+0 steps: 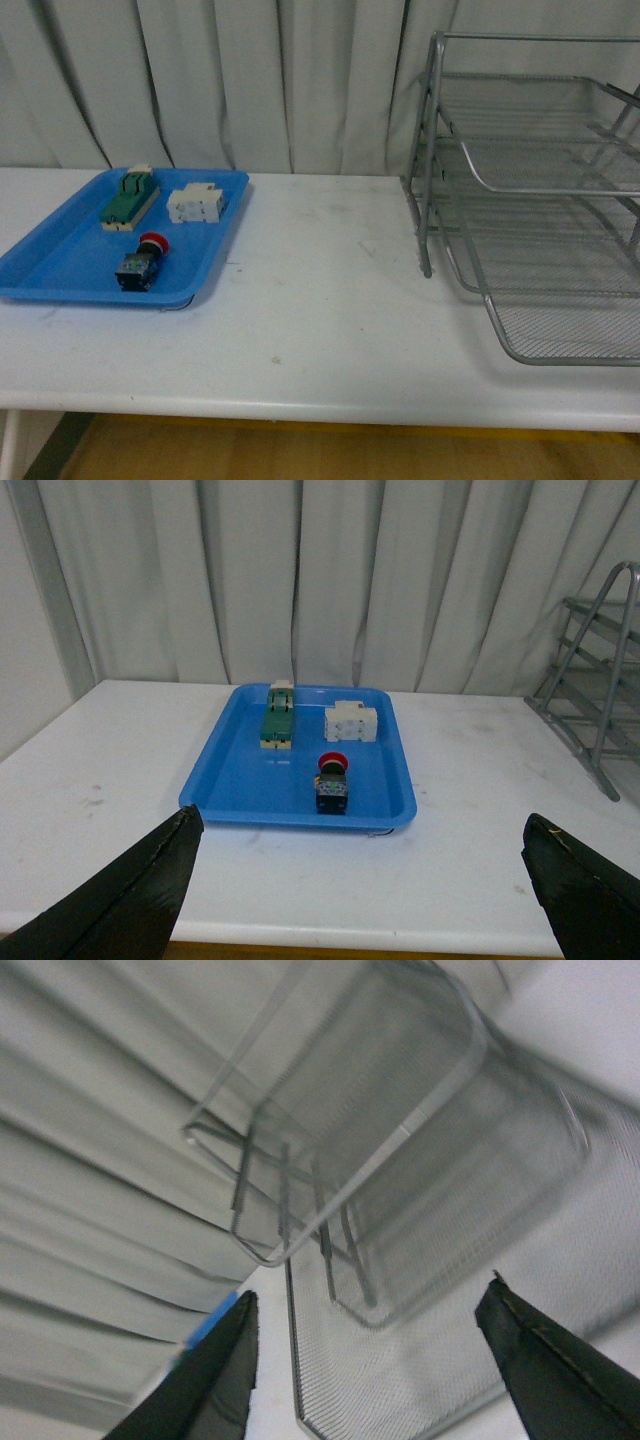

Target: Place button on rack with both arms

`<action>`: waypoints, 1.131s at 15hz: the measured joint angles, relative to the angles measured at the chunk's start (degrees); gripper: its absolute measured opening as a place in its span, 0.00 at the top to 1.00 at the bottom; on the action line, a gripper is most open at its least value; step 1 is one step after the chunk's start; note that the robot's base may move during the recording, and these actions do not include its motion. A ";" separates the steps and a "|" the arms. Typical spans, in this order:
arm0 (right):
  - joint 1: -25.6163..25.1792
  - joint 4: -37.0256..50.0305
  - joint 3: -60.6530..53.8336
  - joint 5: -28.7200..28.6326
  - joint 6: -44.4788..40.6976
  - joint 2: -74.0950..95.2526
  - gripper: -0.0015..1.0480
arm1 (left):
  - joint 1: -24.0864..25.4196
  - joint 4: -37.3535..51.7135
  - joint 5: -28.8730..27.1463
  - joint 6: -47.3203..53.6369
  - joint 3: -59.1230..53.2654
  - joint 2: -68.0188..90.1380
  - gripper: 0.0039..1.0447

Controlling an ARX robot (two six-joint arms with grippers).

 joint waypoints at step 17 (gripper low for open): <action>11.08 -41.35 -5.40 11.17 -44.44 -51.84 0.98 | 0.00 -0.04 0.00 0.00 0.00 0.00 0.06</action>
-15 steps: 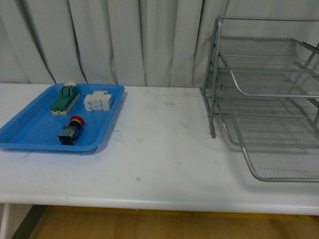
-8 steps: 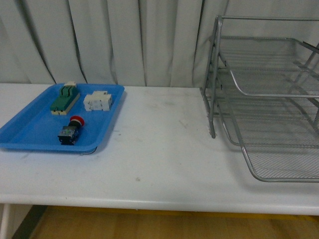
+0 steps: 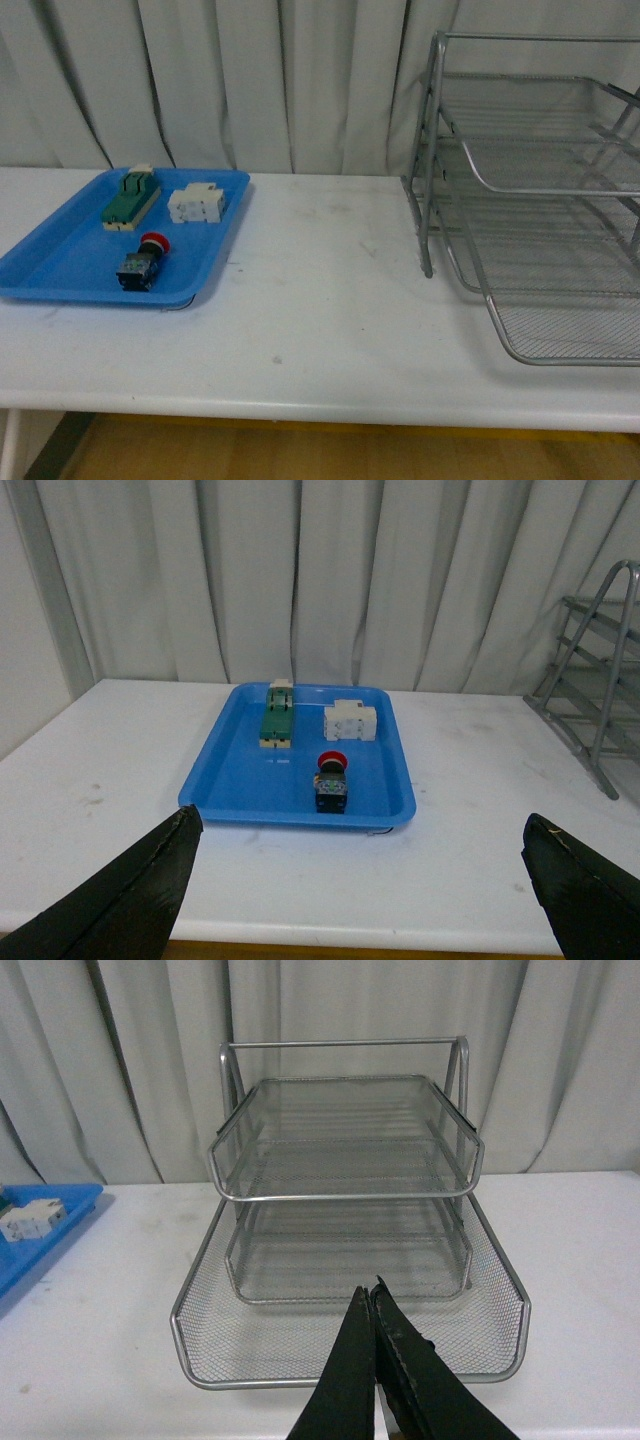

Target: Place button on rack with both arms

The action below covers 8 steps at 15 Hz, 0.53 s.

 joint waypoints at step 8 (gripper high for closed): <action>0.00 -9.42 0.00 0.00 0.00 -9.05 0.98 | 0.00 0.00 0.00 0.00 0.00 0.00 0.06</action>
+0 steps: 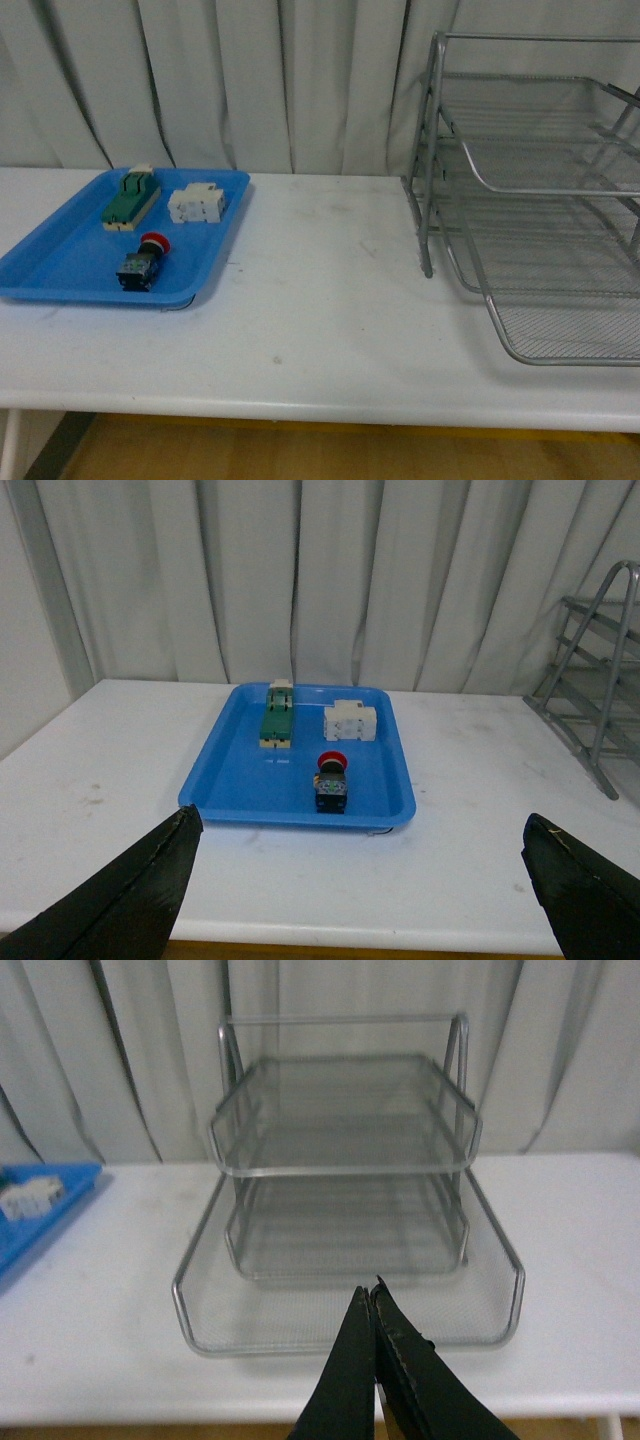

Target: Place button on rack with both arms

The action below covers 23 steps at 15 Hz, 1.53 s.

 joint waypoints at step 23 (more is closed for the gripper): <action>0.00 -9.25 0.02 0.11 -0.07 -9.20 0.06 | -1.01 17.25 2.34 -2.34 47.58 97.42 0.06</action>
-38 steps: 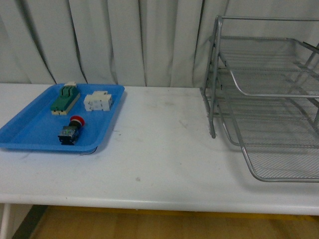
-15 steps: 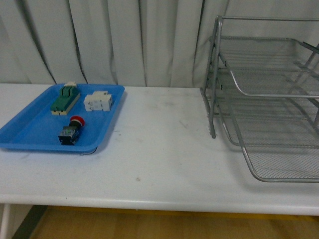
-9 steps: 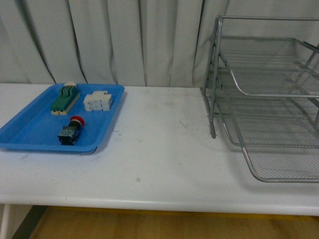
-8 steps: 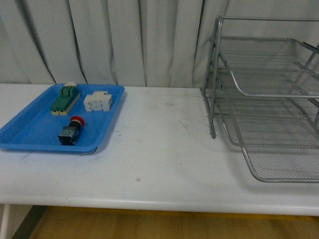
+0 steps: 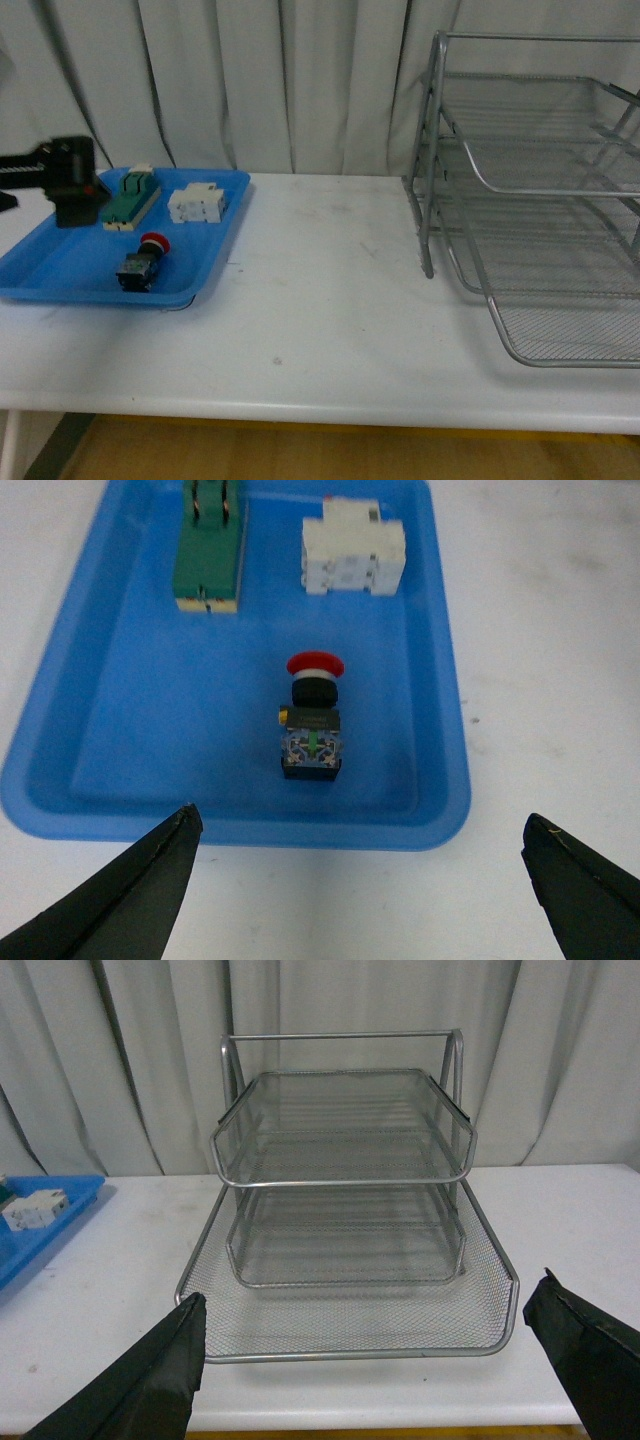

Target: Place button on rack with both arms

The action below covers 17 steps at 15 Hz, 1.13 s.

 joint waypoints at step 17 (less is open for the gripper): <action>0.00 -0.02 0.00 0.00 0.00 0.00 0.06 | 0.61 -23.80 -1.14 4.98 38.53 36.13 0.06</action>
